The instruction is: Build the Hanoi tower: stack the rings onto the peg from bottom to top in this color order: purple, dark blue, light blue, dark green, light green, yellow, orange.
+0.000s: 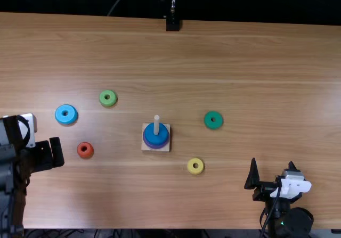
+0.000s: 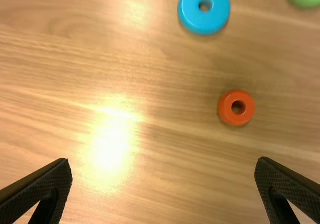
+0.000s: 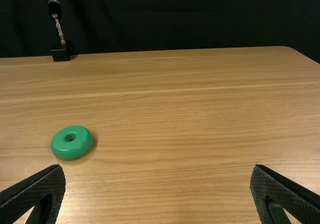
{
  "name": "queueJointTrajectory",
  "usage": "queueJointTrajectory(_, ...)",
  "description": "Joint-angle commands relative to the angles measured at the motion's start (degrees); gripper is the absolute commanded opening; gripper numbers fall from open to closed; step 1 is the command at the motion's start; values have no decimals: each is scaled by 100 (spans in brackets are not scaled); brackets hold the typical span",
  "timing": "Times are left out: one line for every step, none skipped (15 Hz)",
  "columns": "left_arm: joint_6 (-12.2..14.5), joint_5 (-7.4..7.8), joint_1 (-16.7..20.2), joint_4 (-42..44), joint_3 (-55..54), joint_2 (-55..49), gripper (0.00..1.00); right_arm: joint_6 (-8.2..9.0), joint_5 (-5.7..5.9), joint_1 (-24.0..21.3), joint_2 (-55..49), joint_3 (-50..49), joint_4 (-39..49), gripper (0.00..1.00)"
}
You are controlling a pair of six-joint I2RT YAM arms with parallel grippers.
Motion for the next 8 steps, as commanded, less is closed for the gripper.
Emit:
queueJointTrajectory(526, 44, -42, -15, 206, 406, 100, 15, -8, -18, -73, -359, -373, 100)
queueJointTrajectory(780, 65, -95, 27, 250, 713, 100, 15, -8, -18, -73, -359, -373, 100)
queueJointTrajectory(853, 65, -148, 38, 346, 995, 100, 15, -8, -27, -73, -359, -362, 100)
queueJointTrajectory(864, 86, -227, 38, 469, 1311, 100, 15, -19, -27, -73, -359, -373, 100)
queueJointTrajectory(864, 76, -367, 38, 619, 1654, 100, 15, -8, -18, -73, -359, -373, 100)
queueJointTrajectory(885, 76, -534, 38, 830, 1979, 100, 15, -8, -18, -73, -359, -373, 100)
queueJointTrajectory(885, 23, -701, 38, 1041, 2251, 100, 15, -8, -27, -73, -359, -373, 100)
queueJointTrajectory(885, 13, -789, 48, 1190, 2498, 100, 15, -8, -18, -73, -359, -362, 100)
